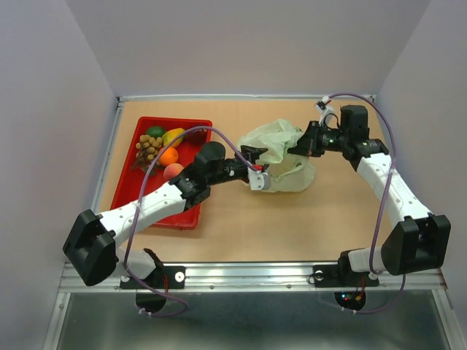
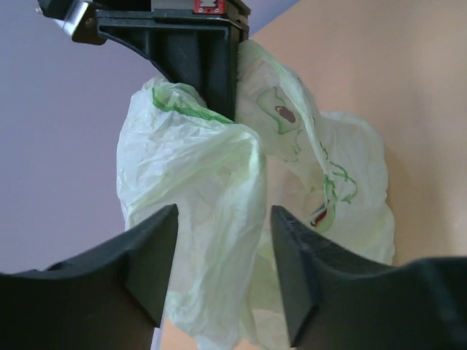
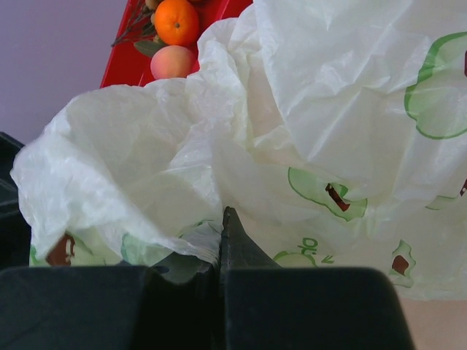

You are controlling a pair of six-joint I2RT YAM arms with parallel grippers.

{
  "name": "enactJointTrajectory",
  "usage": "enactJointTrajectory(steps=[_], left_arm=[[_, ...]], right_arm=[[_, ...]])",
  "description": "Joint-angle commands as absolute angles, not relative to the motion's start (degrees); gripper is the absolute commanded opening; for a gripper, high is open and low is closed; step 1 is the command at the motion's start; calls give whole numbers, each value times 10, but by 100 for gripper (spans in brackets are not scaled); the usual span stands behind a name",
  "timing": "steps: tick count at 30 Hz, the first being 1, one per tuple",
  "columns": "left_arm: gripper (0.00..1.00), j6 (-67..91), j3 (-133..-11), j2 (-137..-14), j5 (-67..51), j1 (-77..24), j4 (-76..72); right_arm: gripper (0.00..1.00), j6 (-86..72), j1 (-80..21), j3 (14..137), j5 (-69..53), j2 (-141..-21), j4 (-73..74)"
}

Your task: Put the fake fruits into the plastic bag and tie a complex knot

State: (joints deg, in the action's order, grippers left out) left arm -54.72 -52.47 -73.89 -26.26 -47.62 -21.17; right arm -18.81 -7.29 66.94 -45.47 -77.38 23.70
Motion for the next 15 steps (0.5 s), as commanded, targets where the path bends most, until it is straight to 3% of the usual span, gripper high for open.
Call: enactJointTrajectory(steps=[1,4,6,10,13,15], left_arm=[[41,-505,-570,-744,-246,-477,-254],[24,-461,-590,-757,-247,-465,-243],[0,-365,-614,-760,-277,-428,-242],[0,-149,-692,-782,-426,-323,-250],[0,103,-760,-846,-542,-246,-277],[0,308,-766,-906,-598,-214,-377]], right_arm=[[0,-149,-82,671,-480,-767,244],[1,-133,-81,669,-499,-767,255],[0,-106,-81,664,-491,-765,265],[0,-17,-83,645,-448,-761,285],[0,79,-82,623,-418,-759,294],[0,131,-82,609,-411,-754,299]])
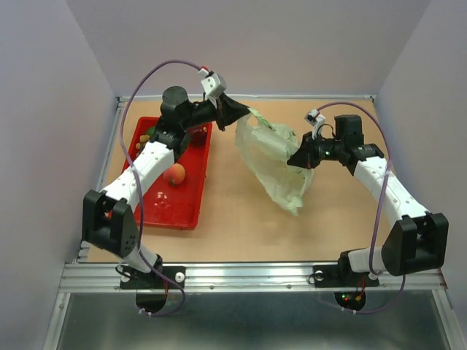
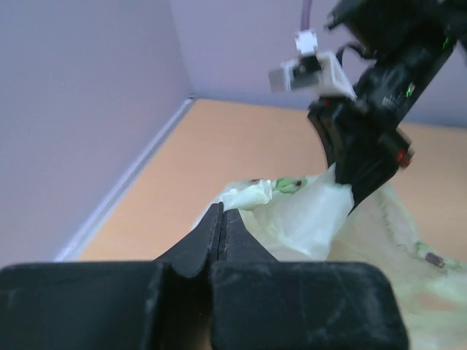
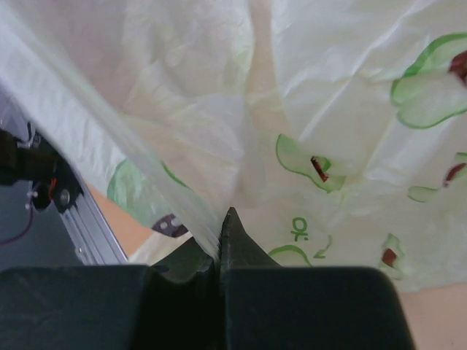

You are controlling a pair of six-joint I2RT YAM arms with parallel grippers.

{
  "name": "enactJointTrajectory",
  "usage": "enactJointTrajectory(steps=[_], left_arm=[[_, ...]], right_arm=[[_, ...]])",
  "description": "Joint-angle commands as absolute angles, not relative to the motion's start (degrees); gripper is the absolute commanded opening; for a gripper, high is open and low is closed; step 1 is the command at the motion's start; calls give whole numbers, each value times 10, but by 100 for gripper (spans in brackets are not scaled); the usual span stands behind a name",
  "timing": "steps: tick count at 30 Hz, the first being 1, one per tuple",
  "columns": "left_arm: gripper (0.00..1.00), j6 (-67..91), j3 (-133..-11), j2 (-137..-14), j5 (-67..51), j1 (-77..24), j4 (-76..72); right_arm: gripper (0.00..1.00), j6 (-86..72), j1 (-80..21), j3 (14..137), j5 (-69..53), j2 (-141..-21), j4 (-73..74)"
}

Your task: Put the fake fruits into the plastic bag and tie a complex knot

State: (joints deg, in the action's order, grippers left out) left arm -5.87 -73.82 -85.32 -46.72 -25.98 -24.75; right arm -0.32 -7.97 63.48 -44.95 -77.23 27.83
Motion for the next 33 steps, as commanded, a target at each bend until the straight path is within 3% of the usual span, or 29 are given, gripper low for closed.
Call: enactJointTrajectory(steps=[1,3,7,9,10,12,13,16,17,18,19,23,25,28,32,33], left_arm=[[0,364,-762,-922,-599,-192,-418],[0,493,-753,-968,-594,-175,-508],[0,534,-773,-1019,-577,-163,-526],[12,523,-785,-1033,-579,-160,-518],[28,497,-801,-1034,-581,-160,-489],[43,456,-824,-1027,-583,-155,-433],[60,414,-829,-1022,-584,-152,-419],[73,336,-825,-969,-584,-128,-360],[82,287,-820,-934,-583,-120,-344],[83,258,-813,-916,-583,-112,-331],[92,226,-796,-896,-584,-95,-298],[95,-32,-760,-770,-569,-86,-128],[94,-86,-701,-727,-591,-90,-77],[94,-265,-649,-659,-586,-146,33],[96,-421,-611,-636,-444,-309,107],[96,-437,-606,-639,-419,-309,107]], right_arm=[[1,144,-82,606,-416,-751,302],[0,175,-82,605,-422,-744,307],[0,171,-82,639,-449,-756,326],[0,137,-82,653,-464,-763,330],[0,121,-82,667,-479,-772,328],[0,53,-82,683,-495,-793,328],[0,27,-82,690,-500,-801,328],[0,-82,-82,704,-519,-816,311],[0,-110,-82,703,-526,-821,282],[0,-159,-82,703,-529,-822,269],[0,-183,-83,703,-531,-823,256],[0,-286,-83,721,-512,-836,212],[0,-309,-83,725,-511,-838,200],[0,-345,-82,722,-515,-844,178],[0,-376,-82,711,-519,-850,157],[0,-379,-81,710,-520,-850,153]])
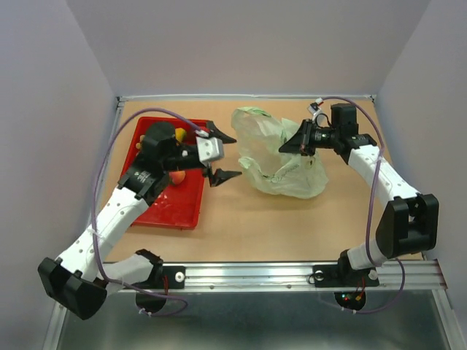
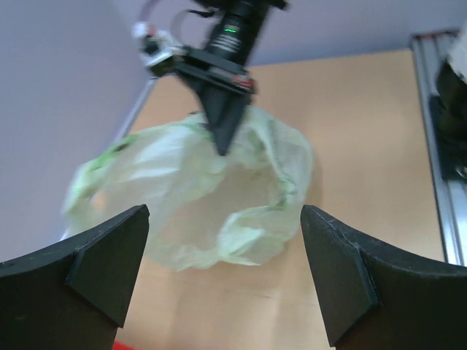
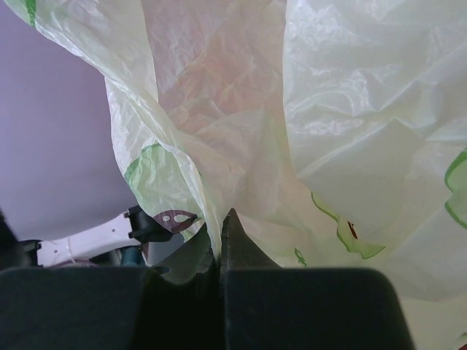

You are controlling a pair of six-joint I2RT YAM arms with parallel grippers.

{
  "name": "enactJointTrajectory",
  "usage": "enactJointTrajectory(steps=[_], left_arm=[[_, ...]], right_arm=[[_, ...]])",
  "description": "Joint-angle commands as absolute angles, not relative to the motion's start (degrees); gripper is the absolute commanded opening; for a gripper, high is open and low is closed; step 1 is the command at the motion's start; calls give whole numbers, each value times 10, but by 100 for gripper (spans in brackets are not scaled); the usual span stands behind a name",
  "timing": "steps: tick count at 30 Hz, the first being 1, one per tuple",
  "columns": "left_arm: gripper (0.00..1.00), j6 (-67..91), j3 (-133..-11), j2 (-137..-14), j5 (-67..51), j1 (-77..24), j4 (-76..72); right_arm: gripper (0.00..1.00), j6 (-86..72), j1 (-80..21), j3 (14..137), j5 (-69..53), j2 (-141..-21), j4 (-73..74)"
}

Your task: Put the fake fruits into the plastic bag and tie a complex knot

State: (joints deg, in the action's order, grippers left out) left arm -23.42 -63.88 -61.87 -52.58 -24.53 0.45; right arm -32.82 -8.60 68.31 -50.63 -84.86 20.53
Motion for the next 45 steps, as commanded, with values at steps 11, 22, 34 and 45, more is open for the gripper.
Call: enactJointTrajectory(steps=[11,22,34,45], left_arm=[[99,-669,-619,-750,-213,-445,98],[0,-309,-542,-666,-38,-460,3],[11,-470,-425,-586,-219,-579,115],[93,-288,-560,-484,-247,-503,105]], right_arm=[[0,-375,-82,705,-533,-853,144],[1,-444,-45,711,-450,-865,92],[1,-526,-3,660,-403,-858,26],[0,-409,-3,623,-548,-822,-4]])
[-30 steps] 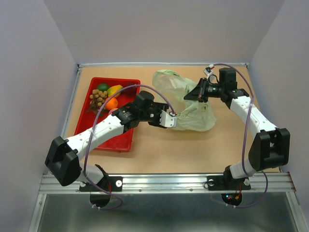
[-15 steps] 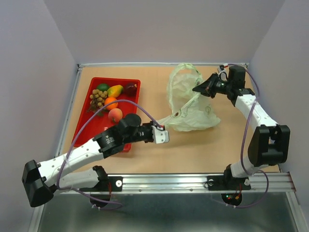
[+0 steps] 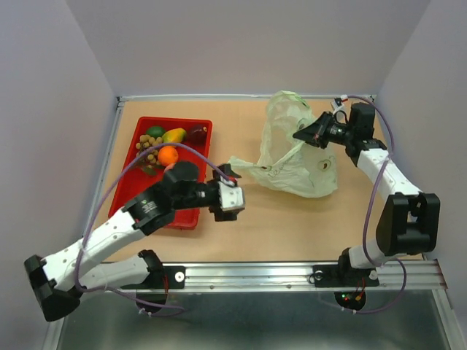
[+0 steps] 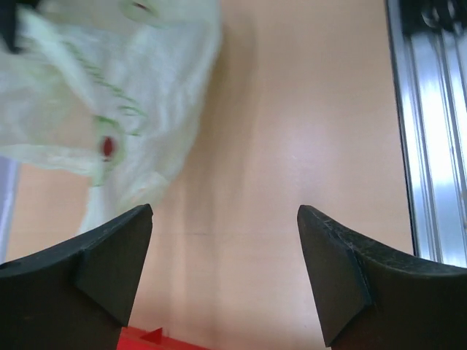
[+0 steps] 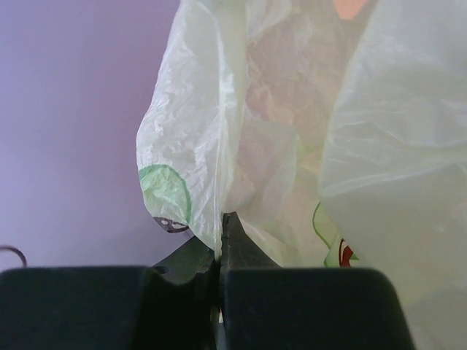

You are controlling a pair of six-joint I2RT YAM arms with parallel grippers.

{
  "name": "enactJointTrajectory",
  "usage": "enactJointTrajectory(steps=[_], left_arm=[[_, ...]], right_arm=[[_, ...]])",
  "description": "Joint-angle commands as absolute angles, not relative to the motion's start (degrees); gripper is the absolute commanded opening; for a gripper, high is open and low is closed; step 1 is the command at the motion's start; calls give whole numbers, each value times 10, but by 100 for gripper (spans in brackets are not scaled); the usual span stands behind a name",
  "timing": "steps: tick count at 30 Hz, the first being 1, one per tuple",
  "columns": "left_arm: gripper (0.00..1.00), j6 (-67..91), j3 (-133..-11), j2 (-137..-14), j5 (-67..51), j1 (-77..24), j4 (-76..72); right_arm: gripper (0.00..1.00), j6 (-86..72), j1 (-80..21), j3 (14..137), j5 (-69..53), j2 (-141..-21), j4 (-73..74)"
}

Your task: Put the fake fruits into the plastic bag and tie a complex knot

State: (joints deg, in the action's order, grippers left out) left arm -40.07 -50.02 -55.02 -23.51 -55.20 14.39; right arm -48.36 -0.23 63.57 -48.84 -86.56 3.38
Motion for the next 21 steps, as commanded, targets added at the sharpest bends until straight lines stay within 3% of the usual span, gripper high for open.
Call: enactJointTrajectory(steps=[1,5,12,16,21], left_arm=[[94,-267,-568,-479,-243,-481,108],[94,-221,-607,-489,-241,-319,162],[95,-238,-595,-589,-214,-152,260],[99,-227,-592,-656,-199,-87,263],[99,-141,-584,-722,-149,-78,228]], right_arm=[[0,-399,-3,620,-549,-817,-3],[0,-374,-3,596,-541,-801,25],[0,-368,-7,566,-523,-805,27],[0,-351,-14,563,-531,-812,28],[0,-347,-18,557,-526,-815,31]])
